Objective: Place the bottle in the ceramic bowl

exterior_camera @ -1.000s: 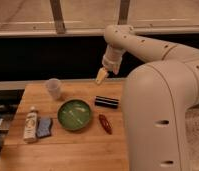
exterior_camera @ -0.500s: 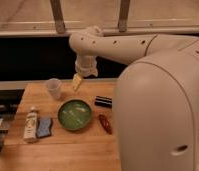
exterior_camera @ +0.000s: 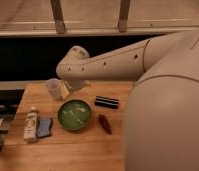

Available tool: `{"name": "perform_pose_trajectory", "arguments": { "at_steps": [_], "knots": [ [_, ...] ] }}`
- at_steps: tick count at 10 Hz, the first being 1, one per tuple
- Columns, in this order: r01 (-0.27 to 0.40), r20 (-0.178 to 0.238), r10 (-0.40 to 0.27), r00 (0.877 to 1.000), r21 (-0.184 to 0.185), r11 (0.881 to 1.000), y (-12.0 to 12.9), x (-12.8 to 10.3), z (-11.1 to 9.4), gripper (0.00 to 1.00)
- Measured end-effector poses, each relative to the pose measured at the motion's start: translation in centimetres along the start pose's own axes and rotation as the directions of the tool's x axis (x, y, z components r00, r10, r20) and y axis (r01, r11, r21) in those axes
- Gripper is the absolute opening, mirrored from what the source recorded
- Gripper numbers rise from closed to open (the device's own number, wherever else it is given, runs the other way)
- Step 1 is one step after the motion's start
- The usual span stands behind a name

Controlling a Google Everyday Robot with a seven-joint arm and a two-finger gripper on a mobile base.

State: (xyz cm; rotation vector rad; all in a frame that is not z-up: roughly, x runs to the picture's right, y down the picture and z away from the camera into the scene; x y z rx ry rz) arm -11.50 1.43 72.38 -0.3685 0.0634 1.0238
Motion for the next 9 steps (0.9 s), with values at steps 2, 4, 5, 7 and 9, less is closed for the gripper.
{"name": "perform_pose_trajectory", "arguments": {
  "at_steps": [2, 4, 5, 7, 9],
  "knots": [
    [0.036, -0.015, -0.036, 0.999, 0.003, 0.999, 0.3, -0.1, -0.2, 0.8],
    [0.132, -0.034, -0.132, 0.991, -0.009, 0.991, 1.9, -0.5, -0.3, 0.8],
    [0.167, -0.038, -0.167, 0.985, -0.014, 0.986, 3.2, -0.6, -0.6, 0.8],
    [0.244, -0.055, -0.245, 0.968, -0.022, 0.97, 7.2, -0.3, -1.0, 0.8],
    [0.265, -0.066, -0.267, 0.961, -0.046, 0.963, 10.4, 0.0, -0.6, 0.8]
  ]
}}
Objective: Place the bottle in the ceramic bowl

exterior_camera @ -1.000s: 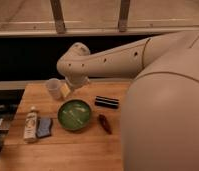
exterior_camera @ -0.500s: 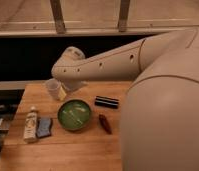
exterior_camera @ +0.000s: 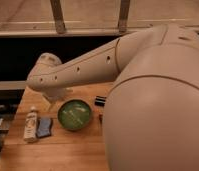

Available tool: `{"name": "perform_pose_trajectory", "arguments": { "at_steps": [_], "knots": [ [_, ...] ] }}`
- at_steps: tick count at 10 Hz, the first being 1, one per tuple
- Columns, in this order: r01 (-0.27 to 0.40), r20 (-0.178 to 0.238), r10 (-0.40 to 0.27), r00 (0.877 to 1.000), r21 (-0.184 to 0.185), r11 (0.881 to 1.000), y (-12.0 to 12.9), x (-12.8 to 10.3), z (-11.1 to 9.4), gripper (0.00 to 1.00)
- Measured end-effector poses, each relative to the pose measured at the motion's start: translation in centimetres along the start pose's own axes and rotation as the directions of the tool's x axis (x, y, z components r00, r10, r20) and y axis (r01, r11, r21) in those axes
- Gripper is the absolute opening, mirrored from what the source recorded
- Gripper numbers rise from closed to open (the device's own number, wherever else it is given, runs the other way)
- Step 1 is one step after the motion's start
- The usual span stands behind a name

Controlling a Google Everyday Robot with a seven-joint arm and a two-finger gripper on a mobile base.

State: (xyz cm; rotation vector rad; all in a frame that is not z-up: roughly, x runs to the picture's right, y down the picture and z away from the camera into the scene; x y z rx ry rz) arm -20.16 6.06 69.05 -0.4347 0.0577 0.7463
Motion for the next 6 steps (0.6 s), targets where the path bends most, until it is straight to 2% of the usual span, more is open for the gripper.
{"name": "perform_pose_trajectory", "arguments": {
  "at_steps": [1, 3, 4, 5, 6],
  "knots": [
    [-0.02, 0.008, 0.02, 1.0, -0.011, 1.0, 0.7, -0.3, 0.3, 0.8],
    [-0.159, 0.083, 0.161, 0.983, -0.024, 0.987, 3.5, -0.9, 0.6, 0.8],
    [-0.225, 0.109, 0.227, 0.968, -0.035, 0.974, 4.4, -0.9, 0.9, 0.8],
    [-0.294, 0.132, 0.299, 0.945, -0.054, 0.954, 5.4, -0.8, 1.0, 0.8],
    [-0.337, 0.144, 0.343, 0.928, -0.065, 0.939, 5.7, -0.7, 1.2, 0.8]
  ]
}}
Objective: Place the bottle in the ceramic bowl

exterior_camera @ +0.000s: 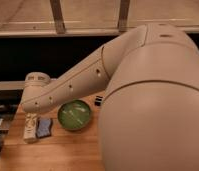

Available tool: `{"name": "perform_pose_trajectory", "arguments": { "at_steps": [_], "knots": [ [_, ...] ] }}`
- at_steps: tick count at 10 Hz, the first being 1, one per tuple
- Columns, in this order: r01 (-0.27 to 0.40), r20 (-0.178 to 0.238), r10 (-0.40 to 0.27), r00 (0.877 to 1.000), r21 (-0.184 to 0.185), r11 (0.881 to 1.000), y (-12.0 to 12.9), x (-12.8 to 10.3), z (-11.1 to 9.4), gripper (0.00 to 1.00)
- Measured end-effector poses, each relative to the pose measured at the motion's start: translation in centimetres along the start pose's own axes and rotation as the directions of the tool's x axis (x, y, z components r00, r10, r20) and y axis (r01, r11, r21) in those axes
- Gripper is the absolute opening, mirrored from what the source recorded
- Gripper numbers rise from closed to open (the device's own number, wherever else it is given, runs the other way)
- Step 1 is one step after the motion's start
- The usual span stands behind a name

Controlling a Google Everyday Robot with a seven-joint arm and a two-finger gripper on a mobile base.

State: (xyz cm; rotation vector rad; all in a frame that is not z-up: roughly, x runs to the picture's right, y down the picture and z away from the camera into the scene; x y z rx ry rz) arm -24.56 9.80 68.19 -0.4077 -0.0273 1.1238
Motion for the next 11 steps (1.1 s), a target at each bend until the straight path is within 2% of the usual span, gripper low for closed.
{"name": "perform_pose_trajectory", "arguments": {
  "at_steps": [3, 4, 5, 6, 7, 9, 10, 11],
  "knots": [
    [-0.132, 0.01, 0.132, 0.991, -0.009, 0.991, 0.4, 0.3, 0.1, 0.8],
    [-0.145, 0.01, 0.145, 0.989, -0.008, 0.989, 0.4, 0.3, 0.2, 0.8],
    [-0.036, 0.007, 0.036, 0.999, -0.007, 0.999, 0.5, 0.0, 0.0, 0.8],
    [0.021, -0.007, -0.021, 1.0, -0.009, 1.0, 0.8, 0.2, 0.3, 0.8],
    [0.05, -0.013, -0.05, 0.999, -0.014, 0.999, 1.7, 0.1, 0.7, 0.8],
    [0.142, -0.03, -0.143, 0.989, -0.03, 0.989, 5.1, -0.3, 1.6, 0.8],
    [0.166, -0.036, -0.167, 0.985, -0.03, 0.986, 5.9, -0.5, 2.0, 0.8],
    [0.223, -0.044, -0.225, 0.973, -0.04, 0.974, 8.4, -1.2, 2.7, 0.8]
  ]
}}
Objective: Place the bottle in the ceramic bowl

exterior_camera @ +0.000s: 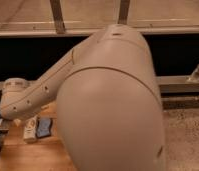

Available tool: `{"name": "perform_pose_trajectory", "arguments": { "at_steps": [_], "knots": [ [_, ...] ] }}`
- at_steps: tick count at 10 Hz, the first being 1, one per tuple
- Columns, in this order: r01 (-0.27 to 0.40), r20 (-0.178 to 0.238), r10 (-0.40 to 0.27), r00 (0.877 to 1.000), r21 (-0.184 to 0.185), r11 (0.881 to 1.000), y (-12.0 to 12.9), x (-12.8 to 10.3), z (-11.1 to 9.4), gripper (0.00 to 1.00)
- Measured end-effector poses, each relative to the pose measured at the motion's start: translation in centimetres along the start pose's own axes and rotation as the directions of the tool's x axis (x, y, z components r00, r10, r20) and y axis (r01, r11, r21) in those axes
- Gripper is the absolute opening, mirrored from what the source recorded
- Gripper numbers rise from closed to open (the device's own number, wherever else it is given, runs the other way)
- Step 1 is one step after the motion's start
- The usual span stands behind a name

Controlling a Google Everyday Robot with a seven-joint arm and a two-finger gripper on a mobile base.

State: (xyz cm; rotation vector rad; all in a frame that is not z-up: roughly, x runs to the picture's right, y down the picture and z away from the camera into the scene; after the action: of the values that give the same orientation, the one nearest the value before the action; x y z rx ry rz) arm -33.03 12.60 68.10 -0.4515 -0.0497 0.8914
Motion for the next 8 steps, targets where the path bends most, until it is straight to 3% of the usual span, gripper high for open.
{"name": "perform_pose_trajectory", "arguments": {
  "at_steps": [3, 6, 8],
  "knots": [
    [0.12, -0.042, -0.121, 0.992, -0.012, 0.993, 3.9, -1.8, 2.4, 0.8],
    [0.142, -0.086, -0.142, 0.986, -0.005, 0.99, 4.6, -1.9, 4.7, 0.8],
    [0.136, -0.119, -0.134, 0.984, 0.016, 0.991, 3.7, -1.7, 6.5, 0.8]
  ]
}}
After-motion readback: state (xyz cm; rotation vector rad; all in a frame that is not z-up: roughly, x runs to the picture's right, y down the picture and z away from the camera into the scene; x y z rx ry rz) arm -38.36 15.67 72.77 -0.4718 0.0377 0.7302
